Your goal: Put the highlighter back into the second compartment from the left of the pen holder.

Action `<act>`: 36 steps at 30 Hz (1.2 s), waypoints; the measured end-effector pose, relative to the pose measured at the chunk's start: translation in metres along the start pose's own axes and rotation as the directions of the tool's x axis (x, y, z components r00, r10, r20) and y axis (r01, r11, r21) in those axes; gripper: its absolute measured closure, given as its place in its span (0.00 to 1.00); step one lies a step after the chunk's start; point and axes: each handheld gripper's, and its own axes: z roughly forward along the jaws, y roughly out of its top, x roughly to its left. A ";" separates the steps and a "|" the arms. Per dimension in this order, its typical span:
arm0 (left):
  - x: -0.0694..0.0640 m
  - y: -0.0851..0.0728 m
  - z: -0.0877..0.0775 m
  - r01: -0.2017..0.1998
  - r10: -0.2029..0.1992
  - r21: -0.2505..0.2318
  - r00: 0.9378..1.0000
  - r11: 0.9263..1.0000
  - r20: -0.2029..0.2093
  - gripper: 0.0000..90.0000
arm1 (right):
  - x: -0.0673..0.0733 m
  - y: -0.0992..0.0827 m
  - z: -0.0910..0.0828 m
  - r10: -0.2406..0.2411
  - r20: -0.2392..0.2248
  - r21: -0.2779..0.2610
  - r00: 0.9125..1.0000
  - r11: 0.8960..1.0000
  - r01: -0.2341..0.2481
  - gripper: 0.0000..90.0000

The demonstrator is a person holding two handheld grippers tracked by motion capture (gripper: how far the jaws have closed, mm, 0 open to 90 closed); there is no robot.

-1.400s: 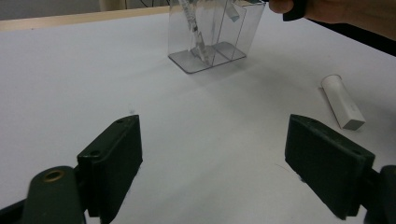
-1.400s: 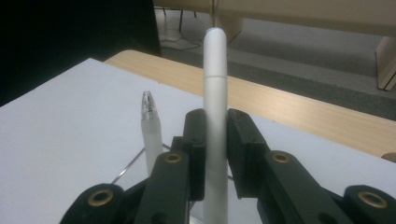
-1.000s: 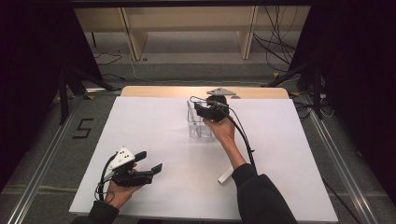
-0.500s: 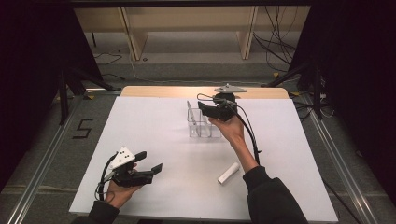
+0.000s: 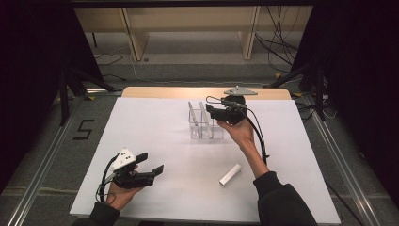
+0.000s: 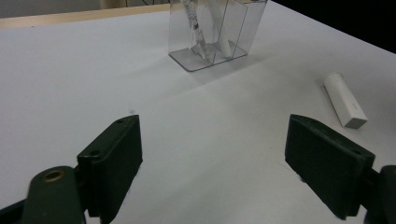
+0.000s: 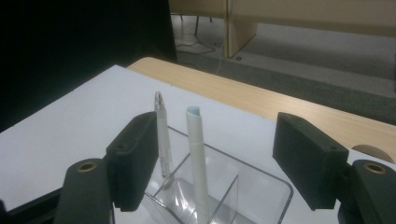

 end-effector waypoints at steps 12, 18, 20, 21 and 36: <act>0.000 0.000 0.000 0.002 -0.002 0.001 1.000 1.000 0.000 0.21 | 0.003 -0.006 -0.023 -0.014 -0.020 -0.019 1.000 1.000 0.013 0.34; 0.000 0.000 0.001 0.005 -0.005 0.001 1.000 1.000 -0.002 0.21 | 0.003 -0.012 -0.040 -0.014 -0.035 -0.038 0.999 0.999 0.013 0.34; 0.000 0.000 0.001 0.005 -0.005 0.003 1.000 1.000 -0.001 0.21 | 0.003 -0.015 -0.046 -0.015 -0.038 -0.043 0.999 0.999 0.013 0.34; 0.000 0.000 0.001 0.005 -0.005 0.003 1.000 1.000 0.000 0.21 | 0.003 -0.016 -0.048 -0.014 -0.040 -0.046 0.999 0.999 0.012 0.34; 0.000 -0.001 0.002 0.004 -0.004 0.011 1.000 1.000 -0.003 0.21 | -0.001 -0.051 -0.082 -0.025 -0.031 -0.053 0.999 0.998 0.023 0.33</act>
